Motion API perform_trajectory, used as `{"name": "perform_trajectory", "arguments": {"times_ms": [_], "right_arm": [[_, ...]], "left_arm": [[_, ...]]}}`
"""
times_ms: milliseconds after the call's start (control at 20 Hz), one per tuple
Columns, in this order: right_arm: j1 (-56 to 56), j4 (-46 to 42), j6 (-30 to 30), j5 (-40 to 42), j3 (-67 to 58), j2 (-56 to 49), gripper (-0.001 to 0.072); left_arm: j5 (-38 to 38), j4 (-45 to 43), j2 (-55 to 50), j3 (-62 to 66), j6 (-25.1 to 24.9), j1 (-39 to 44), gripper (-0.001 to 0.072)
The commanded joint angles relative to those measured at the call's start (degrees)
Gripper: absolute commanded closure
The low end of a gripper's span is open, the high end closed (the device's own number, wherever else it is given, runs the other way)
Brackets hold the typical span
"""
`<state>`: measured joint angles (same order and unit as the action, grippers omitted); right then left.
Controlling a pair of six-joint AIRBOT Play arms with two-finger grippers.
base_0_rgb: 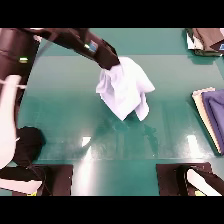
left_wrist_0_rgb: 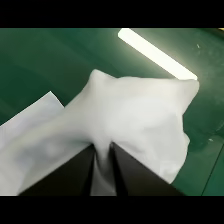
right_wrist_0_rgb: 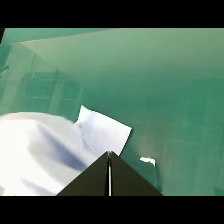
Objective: Fold the shirts.
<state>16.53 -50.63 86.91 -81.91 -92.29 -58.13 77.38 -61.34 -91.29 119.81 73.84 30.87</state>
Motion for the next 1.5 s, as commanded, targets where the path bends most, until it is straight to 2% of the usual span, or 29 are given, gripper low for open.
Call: {"name": "perform_trajectory", "arguments": {"times_ms": [0,150,300,450,500,700,850,1000,1050,1100,1200,1450], "right_arm": [[0.0,-0.2,0.0,-1.1,-0.1,0.0,0.0696],[0.0,-0.5,0.0,-1.2,-0.1,0.0,0.0696],[0.0,-0.5,0.0,-1.0,0.0,0.0,0.0696],[0.0,-0.5,-0.5,-1.1,0.0,0.0,0.0696],[0.0,-0.5,-1.2,-1.0,0.0,0.0,0.0696],[0.0,-0.5,-1.4,-1.1,0.0,0.0,0.0697],[0.0,-0.5,-1.4,-1.1,0.0,0.0,0.0697],[0.0,-0.5,-1.4,-1.9,0.0,0.0,0.0696],[0.0,-0.5,-1.4,-2.3,0.0,0.0,0.0696],[0.0,-0.5,-1.4,-2.3,0.0,0.0,0.0696],[0.0,-0.5,-1.4,-2.3,0.0,0.0,0.0697],[0.0,-0.5,-1.4,-2.3,0.0,0.0,0.0696]], "left_arm": [[-0.7,-0.1,-4.9,-2.5,1.6,-1.0,0.0244],[7.4,0.1,-4.7,-3.1,2.1,-6.8,0.0249],[16.3,0.4,-4.7,-4.4,4.7,-14.4,0.0249],[17.4,3.3,-4.7,-10.4,5.5,-17.8,0.0253],[16.3,4.3,-4.7,-13.2,5.2,-17.7,0.0341],[9.3,6.5,-4.7,-23.5,5.1,-12.1,0.0339],[2.6,4.0,-4.7,-28.3,3.2,-6.6,0.0338],[-3.0,3.4,-4.7,-33.8,3.8,-6.6,0.0336],[-4.0,4.9,-4.7,-35.7,4.2,-7.3,0.0253],[-5.5,7.8,-4.7,-38.1,4.2,-8.0,0.0205],[-10.7,11.3,-4.7,-42.3,4.2,-8.5,0.0207],[-20.6,12.3,-5.2,-44.3,5.6,-7.1,0.0207]]}}
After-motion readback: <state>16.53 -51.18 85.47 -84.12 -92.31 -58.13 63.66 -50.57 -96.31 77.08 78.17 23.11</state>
